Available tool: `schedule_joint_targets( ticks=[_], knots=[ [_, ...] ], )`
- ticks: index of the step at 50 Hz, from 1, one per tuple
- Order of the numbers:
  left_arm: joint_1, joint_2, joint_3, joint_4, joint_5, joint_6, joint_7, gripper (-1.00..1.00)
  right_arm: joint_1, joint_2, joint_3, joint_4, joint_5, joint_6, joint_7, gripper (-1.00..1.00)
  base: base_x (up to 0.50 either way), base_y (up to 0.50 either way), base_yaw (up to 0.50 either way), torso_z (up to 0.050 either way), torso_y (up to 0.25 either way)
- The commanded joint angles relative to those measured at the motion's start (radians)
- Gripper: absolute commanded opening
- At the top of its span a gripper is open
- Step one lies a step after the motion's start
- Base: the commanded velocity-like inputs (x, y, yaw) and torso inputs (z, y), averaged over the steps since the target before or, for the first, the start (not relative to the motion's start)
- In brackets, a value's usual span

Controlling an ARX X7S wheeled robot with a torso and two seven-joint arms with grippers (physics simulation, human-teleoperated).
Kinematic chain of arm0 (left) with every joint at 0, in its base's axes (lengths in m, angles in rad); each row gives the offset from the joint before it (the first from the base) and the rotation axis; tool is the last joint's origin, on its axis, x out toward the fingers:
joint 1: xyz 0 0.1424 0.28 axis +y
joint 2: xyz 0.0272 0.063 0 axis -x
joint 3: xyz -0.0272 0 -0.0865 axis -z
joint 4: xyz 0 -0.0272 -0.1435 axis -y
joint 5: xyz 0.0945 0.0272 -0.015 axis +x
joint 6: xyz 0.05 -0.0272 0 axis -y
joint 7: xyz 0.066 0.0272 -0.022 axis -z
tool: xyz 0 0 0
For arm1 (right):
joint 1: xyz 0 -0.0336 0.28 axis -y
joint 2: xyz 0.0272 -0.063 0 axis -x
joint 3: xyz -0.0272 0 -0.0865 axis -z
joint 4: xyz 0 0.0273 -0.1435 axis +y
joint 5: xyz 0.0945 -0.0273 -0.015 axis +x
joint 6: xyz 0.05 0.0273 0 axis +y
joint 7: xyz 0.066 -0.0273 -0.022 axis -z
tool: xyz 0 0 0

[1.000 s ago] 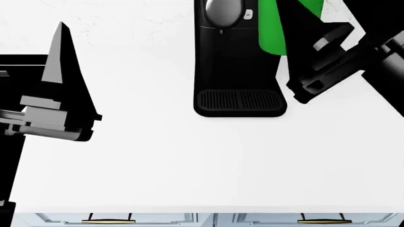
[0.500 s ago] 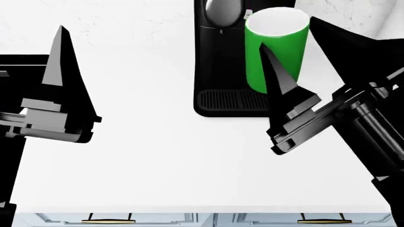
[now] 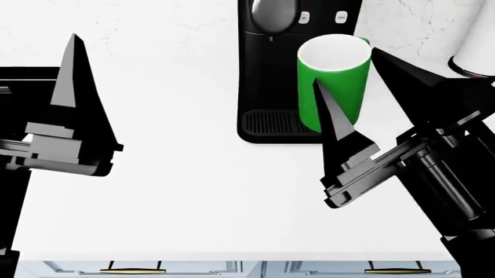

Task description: Pick the mug from the cabinet, place it under the coffee machine dispenser, and press the start button.

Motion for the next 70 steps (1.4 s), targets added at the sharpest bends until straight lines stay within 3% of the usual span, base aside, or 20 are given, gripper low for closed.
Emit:
schedule_joint_targets(
  ticks=[1,27,29,39,50,70],
  knots=[
    [0.014,-0.007,-0.001,0.0,0.003,0.012,-0.004,1.0,-0.018,-0.009,0.005,-0.005,-0.028,-0.026,0.03,-1.0,0.0,0.0,0.0,0.0,0.0],
    [0.044,-0.019,-0.002,-0.007,0.014,0.04,-0.005,1.0,0.007,0.027,0.025,0.028,0.161,0.025,0.101,-1.0,0.0,0.0,0.0,0.0,0.0],
    [0.044,-0.02,0.0,-0.007,0.015,0.04,-0.005,1.0,0.063,-0.06,-0.144,0.075,-0.008,0.001,0.102,-1.0,0.0,0.0,0.0,0.0,0.0],
    [0.042,-0.03,0.022,-0.001,0.031,0.026,0.0,1.0,0.126,-0.147,-0.364,0.212,-0.215,-0.073,0.084,-1.0,0.0,0.0,0.0,-0.026,-0.031],
    [0.054,-0.032,0.013,-0.002,0.031,0.052,0.001,1.0,0.054,-0.114,-0.296,0.139,-0.176,-0.098,0.101,-1.0,0.0,0.0,0.0,-0.014,-0.019],
    [0.063,-0.045,0.016,0.004,0.039,0.067,-0.006,1.0,0.026,-0.115,-0.327,0.155,-0.213,-0.118,0.12,-1.0,0.0,0.0,0.0,0.0,0.0]
  ],
)
